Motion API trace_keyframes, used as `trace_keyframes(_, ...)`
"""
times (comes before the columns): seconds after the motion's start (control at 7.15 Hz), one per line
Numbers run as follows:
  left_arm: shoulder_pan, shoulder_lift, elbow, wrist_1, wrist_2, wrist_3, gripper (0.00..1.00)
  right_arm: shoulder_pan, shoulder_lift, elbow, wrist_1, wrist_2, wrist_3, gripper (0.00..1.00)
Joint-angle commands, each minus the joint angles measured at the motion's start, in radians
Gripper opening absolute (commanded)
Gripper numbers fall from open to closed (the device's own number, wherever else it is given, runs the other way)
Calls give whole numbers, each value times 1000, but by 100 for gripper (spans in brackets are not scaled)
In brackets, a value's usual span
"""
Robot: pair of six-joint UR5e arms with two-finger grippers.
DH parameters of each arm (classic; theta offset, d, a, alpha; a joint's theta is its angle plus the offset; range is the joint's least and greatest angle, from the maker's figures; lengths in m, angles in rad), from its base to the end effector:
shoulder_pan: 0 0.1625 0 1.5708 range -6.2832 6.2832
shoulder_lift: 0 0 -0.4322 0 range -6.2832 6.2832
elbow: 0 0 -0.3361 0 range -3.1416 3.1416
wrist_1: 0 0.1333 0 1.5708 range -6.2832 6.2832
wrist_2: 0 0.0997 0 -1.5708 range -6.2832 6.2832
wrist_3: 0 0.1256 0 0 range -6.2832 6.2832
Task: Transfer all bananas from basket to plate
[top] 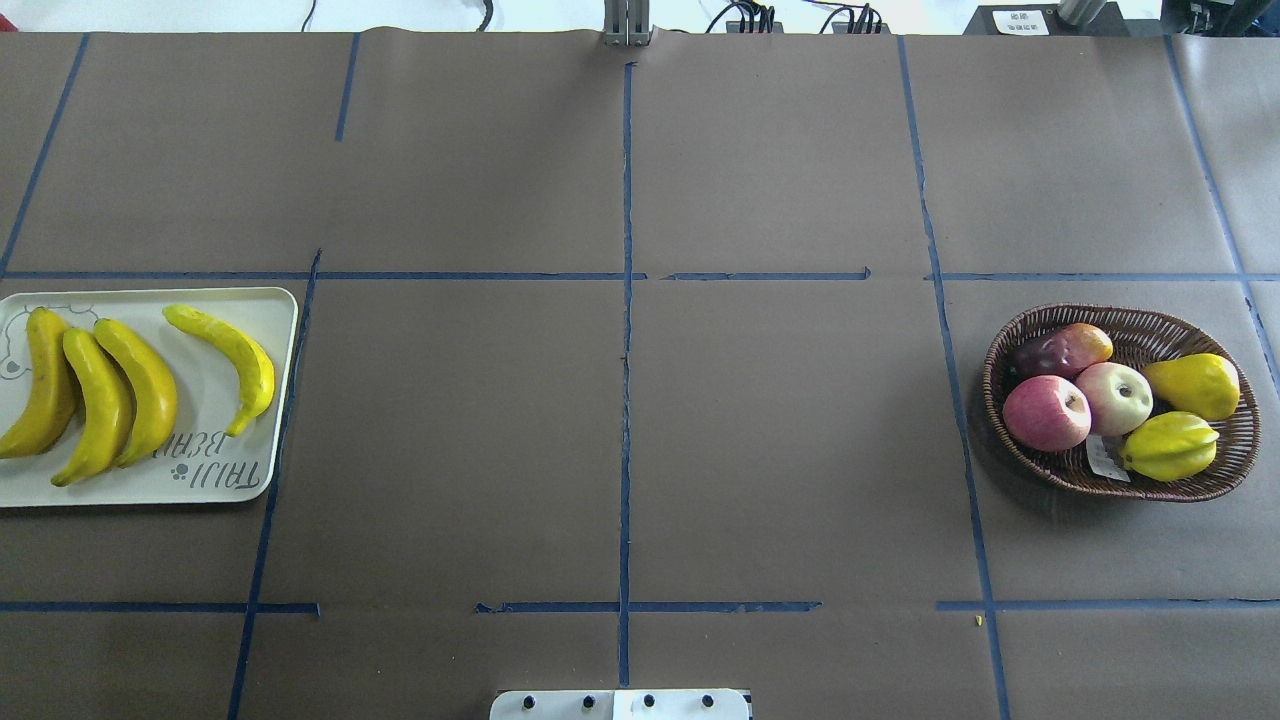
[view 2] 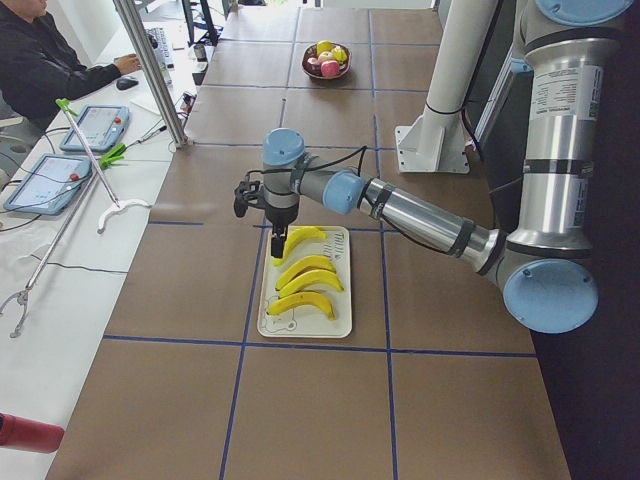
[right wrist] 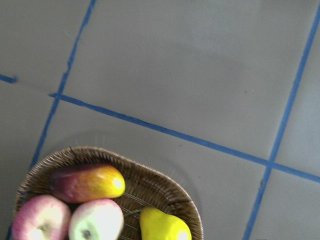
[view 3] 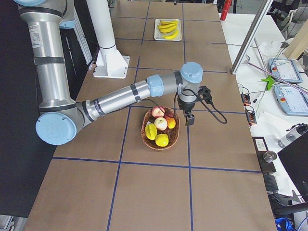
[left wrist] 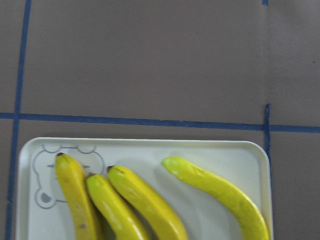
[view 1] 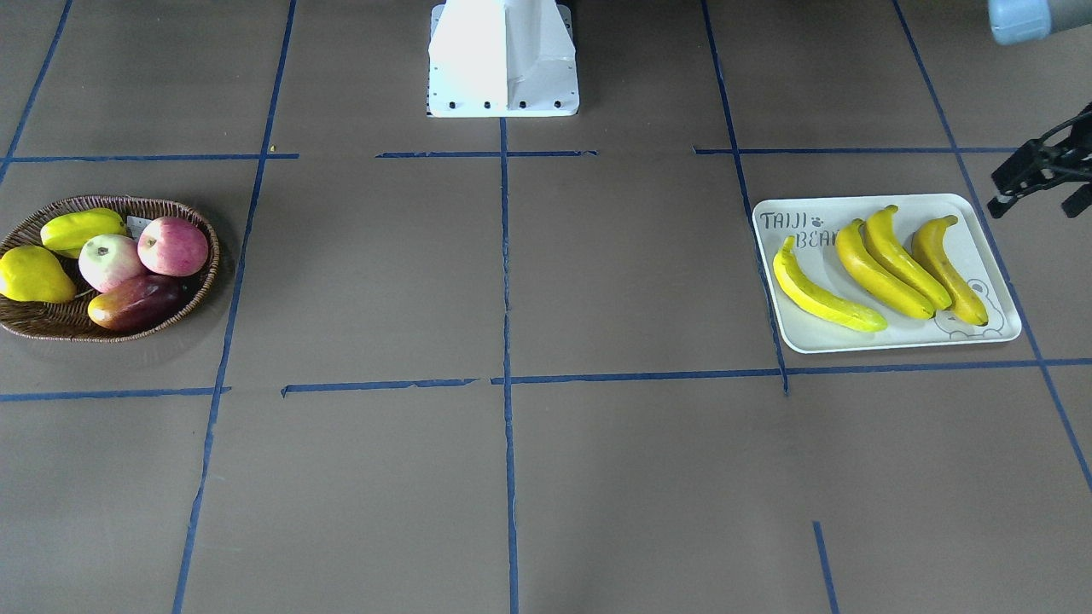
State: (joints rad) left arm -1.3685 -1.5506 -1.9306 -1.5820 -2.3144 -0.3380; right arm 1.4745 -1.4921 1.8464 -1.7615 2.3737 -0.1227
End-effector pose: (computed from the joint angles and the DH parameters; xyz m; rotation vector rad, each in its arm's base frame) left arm 0.0398 -0.4344 0.5352 0.1258 0.7978 0.0022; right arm -0.0017 -0.4638 0.5466 0.1658 -0.8015 -0.2724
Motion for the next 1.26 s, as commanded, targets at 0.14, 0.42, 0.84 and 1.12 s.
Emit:
trace_keyframes(0.14,-211,38,233,-6,-109,389,100,43,4,-56,4,-31,-38,100)
trace_keyframes(0.42,-242,47,263,11,-111,401,100,76,-10,-105,1,-25,-32,100)
trace_keyframes(0.84,-242,67,283,8,-111,393,100,122,-69,-157,1,-21,-34,100)
trace_keyframes(1.12,-242,67,285,10,-109,393,100,164,-118,-170,19,-18,-38,100)
